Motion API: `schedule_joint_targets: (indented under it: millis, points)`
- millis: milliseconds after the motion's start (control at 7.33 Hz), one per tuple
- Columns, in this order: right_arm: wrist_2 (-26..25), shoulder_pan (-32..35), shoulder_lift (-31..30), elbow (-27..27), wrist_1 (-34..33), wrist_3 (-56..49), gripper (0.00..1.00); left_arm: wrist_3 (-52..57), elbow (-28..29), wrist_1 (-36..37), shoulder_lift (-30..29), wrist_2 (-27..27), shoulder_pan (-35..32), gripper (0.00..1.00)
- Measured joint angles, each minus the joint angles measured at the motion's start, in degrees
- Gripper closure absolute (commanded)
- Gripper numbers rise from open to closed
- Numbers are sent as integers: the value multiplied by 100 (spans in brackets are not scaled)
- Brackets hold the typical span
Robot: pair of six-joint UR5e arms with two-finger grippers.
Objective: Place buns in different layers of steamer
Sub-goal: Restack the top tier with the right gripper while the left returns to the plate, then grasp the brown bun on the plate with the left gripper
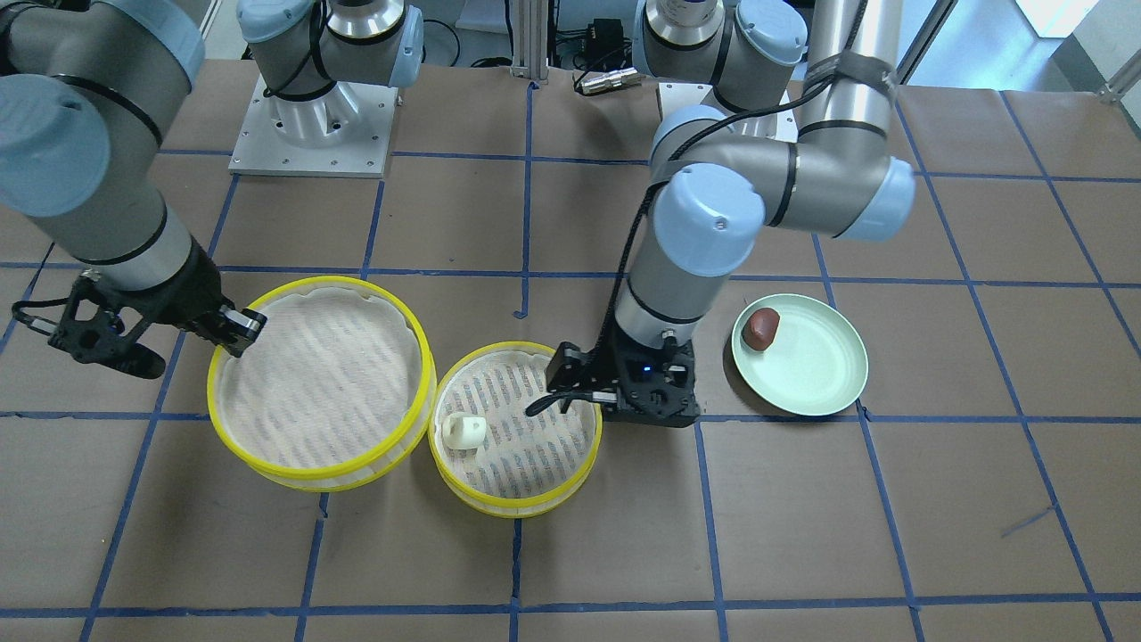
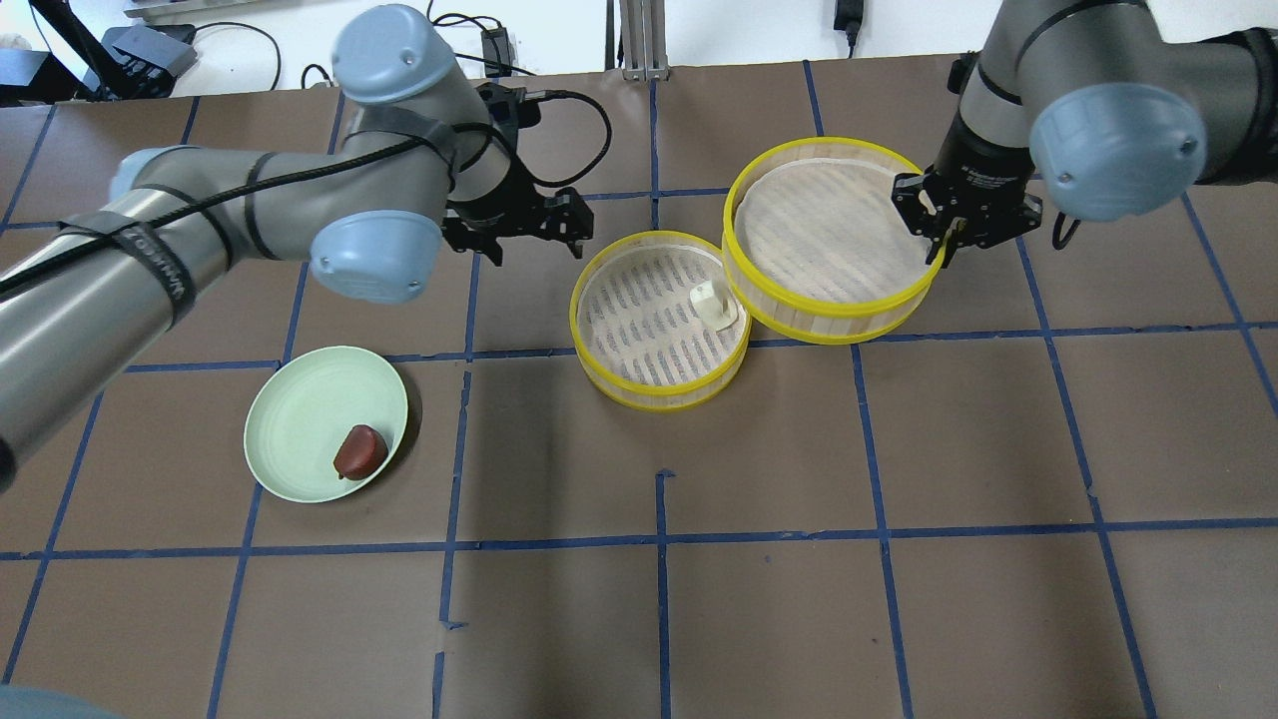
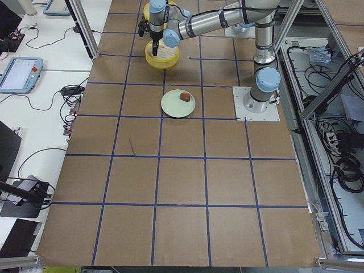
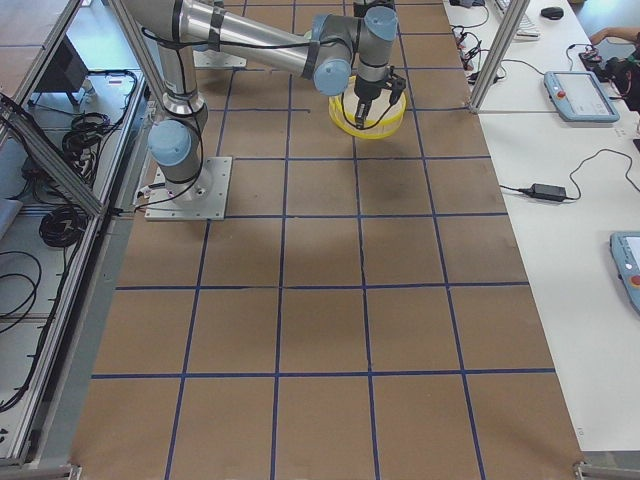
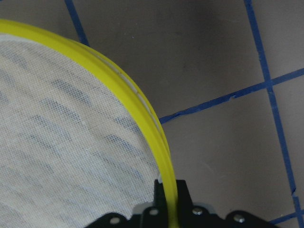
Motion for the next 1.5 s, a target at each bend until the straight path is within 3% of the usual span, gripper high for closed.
schedule_joint_targets:
  millis: [545, 955, 1500]
  points:
    - [-229, 1443, 830, -41, -858, 1667, 92, 2126, -1572, -463, 735, 302, 1699, 0]
    - [-318, 1637, 950, -49, -914, 1938, 92, 2581, -1769, -469, 543, 810, 2033, 0]
    - [-298, 1723, 942, -9, -808, 2106, 91, 2459, -1775, -471, 138, 873, 2043, 0]
